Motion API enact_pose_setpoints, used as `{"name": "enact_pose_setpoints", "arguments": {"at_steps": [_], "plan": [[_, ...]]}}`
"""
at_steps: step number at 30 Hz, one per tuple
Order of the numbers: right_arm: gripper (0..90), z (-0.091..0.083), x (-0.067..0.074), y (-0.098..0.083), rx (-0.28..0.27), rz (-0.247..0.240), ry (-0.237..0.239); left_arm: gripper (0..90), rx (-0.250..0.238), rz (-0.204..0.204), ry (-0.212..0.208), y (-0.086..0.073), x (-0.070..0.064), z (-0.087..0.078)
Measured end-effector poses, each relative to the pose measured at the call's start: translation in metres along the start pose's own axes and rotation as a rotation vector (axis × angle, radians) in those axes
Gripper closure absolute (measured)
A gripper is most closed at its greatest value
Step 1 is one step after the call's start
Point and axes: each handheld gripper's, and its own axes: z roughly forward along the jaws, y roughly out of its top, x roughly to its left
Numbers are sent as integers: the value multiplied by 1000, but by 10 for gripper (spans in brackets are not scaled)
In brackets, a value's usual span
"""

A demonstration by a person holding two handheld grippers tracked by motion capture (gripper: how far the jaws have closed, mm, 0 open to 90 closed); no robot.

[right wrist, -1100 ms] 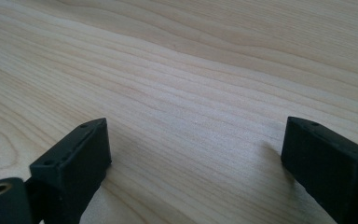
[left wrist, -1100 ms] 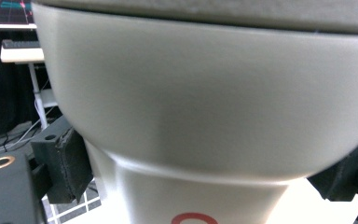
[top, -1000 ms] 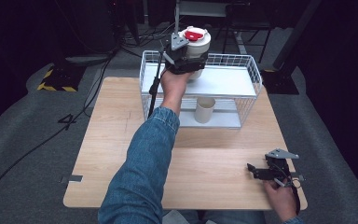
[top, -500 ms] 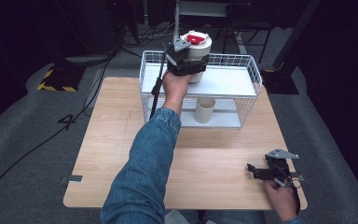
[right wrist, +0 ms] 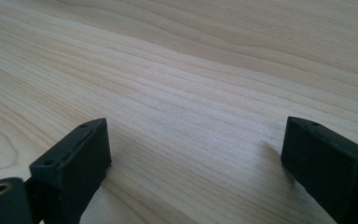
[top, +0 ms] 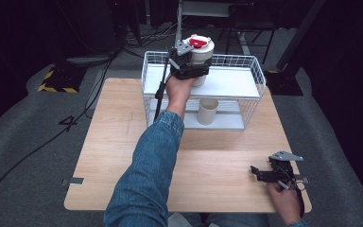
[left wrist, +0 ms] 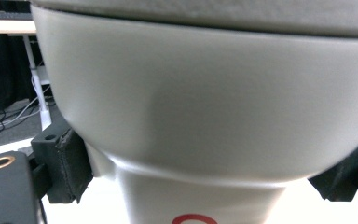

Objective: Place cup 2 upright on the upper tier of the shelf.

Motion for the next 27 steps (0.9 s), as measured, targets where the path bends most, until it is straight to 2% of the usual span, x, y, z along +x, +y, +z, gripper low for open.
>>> {"name": "enact_pose_setpoints", "arguments": {"at_steps": [9, 27], "plan": [[82, 0, 0, 0, 0, 0, 0, 113, -1, 26, 2, -2, -3, -2], [82, 0, 0, 0, 0, 0, 0, 106, -1, 10, 21, -2, -4, -1]]}}
